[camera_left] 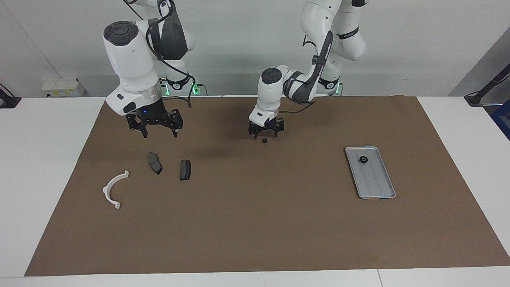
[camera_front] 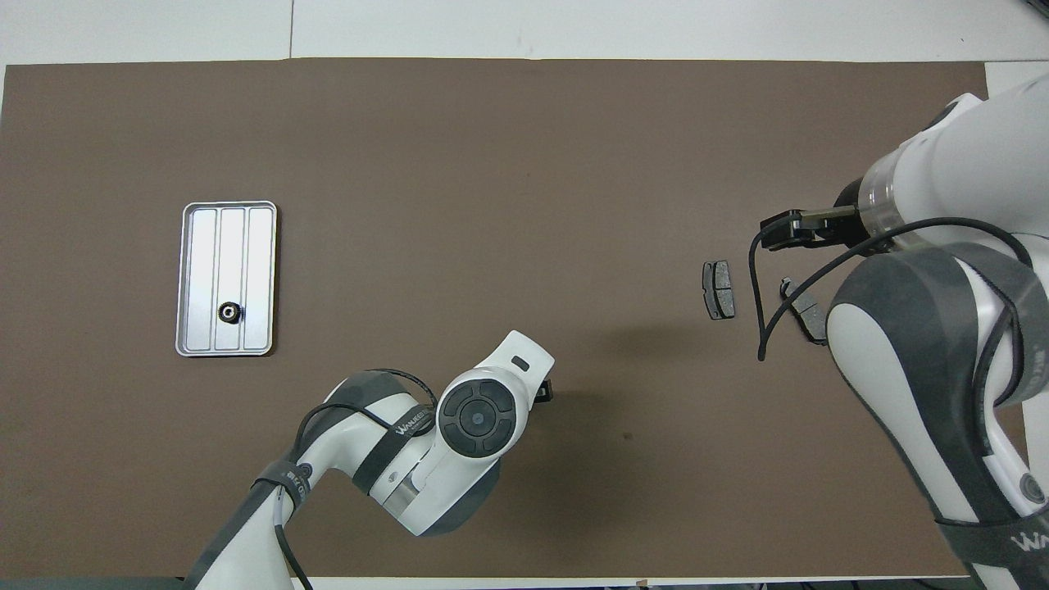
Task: Pick bearing gear from pile to tray
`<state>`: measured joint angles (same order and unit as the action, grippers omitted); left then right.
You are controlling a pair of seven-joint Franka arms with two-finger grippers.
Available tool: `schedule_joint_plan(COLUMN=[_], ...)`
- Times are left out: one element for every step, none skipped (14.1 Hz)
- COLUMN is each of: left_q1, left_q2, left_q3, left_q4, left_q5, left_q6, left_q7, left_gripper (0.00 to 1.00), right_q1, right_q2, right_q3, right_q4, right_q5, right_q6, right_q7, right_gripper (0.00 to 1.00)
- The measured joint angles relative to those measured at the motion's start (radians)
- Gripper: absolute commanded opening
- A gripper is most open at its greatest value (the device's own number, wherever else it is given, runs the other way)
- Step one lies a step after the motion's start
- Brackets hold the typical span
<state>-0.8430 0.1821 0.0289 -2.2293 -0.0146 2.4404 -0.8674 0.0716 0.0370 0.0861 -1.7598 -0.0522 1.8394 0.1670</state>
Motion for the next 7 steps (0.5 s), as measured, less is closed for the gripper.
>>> schedule_joint_plan(left_q1=[0.000,0.000,0.000,0.000,0.000,0.000,0.000], left_q2=[0.000,0.000,0.000,0.000,0.000,0.000,0.000], left_q3=[0.001,0.001,0.003,0.005,0.007,0.007,0.008], left_q4=[0.001,0.002,0.003,0.003,0.004,0.004,0.005], left_q5=[0.003,0.010,0.016,0.020,0.024,0.024,0.024], left_q6=[0.000,0.000,0.000,0.000,0.000,0.000,0.000], left_q7=[0.000,0.000,0.000,0.000,0.000,0.000,0.000], left_gripper=[0.88,0.80,0.73,0.64,0.52,0.39,0.30], right_q1=[-0.001,-0.002,-0.003,-0.003,-0.004,-0.006,-0.011], right_q2=[0.000,0.000,0.000,0.000,0.000,0.000,-0.001], right_q3=[0.000,0.000,0.000,0.000,0.000,0.000,0.000], right_q4=[0.000,0.000,0.000,0.000,0.000,0.000,0.001], right_q5=[0.000,0.000,0.000,0.000,0.000,0.000,0.000], right_q6=[0.000,0.000,0.000,0.000,0.000,0.000,0.000], right_q7=[0.000,0.000,0.000,0.000,0.000,0.000,0.000], right_gripper=[1.00,1.00,1.00,1.00,1.00,1.00,1.00])
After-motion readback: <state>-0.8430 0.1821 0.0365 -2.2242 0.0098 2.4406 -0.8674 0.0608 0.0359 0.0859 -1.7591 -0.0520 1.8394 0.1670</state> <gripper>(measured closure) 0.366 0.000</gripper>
